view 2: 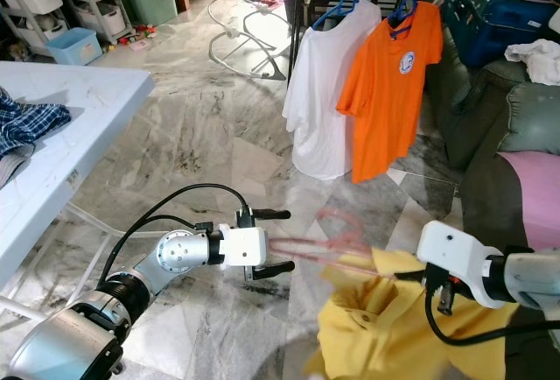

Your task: Hang hanger

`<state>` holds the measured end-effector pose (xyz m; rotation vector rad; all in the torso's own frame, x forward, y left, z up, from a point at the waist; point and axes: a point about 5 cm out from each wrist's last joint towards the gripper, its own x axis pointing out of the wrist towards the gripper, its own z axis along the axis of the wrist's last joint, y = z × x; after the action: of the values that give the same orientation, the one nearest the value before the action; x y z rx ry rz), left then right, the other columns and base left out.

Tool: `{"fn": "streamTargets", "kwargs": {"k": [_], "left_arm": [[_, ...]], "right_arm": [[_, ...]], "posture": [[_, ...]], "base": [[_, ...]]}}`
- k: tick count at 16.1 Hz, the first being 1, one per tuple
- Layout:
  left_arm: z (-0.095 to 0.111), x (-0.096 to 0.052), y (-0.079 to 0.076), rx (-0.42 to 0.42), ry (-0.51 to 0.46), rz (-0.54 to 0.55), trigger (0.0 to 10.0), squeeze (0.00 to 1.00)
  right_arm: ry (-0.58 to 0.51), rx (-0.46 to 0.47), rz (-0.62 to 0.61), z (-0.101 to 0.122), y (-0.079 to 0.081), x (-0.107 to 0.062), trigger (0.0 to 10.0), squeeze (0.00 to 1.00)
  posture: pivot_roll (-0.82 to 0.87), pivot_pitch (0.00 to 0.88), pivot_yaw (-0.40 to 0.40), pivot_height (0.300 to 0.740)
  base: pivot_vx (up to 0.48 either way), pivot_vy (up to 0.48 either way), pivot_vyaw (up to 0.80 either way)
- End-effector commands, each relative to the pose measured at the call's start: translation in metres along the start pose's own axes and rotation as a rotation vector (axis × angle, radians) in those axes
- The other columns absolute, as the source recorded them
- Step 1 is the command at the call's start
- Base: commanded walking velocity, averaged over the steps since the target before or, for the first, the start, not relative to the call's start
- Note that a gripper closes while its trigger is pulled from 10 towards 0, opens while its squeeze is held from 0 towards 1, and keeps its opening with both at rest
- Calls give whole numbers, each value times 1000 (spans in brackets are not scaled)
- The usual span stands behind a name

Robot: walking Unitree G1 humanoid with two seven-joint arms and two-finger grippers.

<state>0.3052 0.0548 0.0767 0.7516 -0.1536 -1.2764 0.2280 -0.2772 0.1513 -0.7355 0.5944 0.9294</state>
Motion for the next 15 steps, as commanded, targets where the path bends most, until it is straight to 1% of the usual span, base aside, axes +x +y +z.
{"fn": "streamTargets", "kwargs": {"k": [1,2,3,4,5,6,7,15], "left_arm": [[-1,0,-1,16,13,-19,10000,1000],[-4,1,-3,30,41,-9,10000,114],[-4,2,-4,30,47,-6,10000,0],[-4,3,-5,22,50,-20,10000,0],[-4,5,-8,-5,45,-43,10000,0],[-3,7,-10,-28,37,-68,0,0],[-2,9,-10,-34,38,-86,0,0],[-1,10,-5,-32,48,-96,0,0]], "right_arm": [[-4,-60,26,8,-1,-4,0,0],[4,-106,88,13,5,-6,0,0],[-14,-114,93,17,7,-7,0,0],[-25,-120,85,20,7,-8,0,0],[-19,-133,61,19,5,-8,0,0],[-29,-141,35,19,5,-7,0,0],[-52,-134,6,20,5,-5,0,0],[-34,-143,-1,15,8,-5,0,0]], "posture": [[-109,55,-11,740],[-117,54,-10,740],[-122,53,-8,740],[-130,50,-6,740],[-136,50,-4,740],[-141,49,-3,740],[-142,50,2,740],[-140,51,17,740]], "base": [[0,0,0],[0,0,0],[0,0,0],[0,0,0],[0,0,0],[0,0,0],[0,0,0],[0,0,0]]}}
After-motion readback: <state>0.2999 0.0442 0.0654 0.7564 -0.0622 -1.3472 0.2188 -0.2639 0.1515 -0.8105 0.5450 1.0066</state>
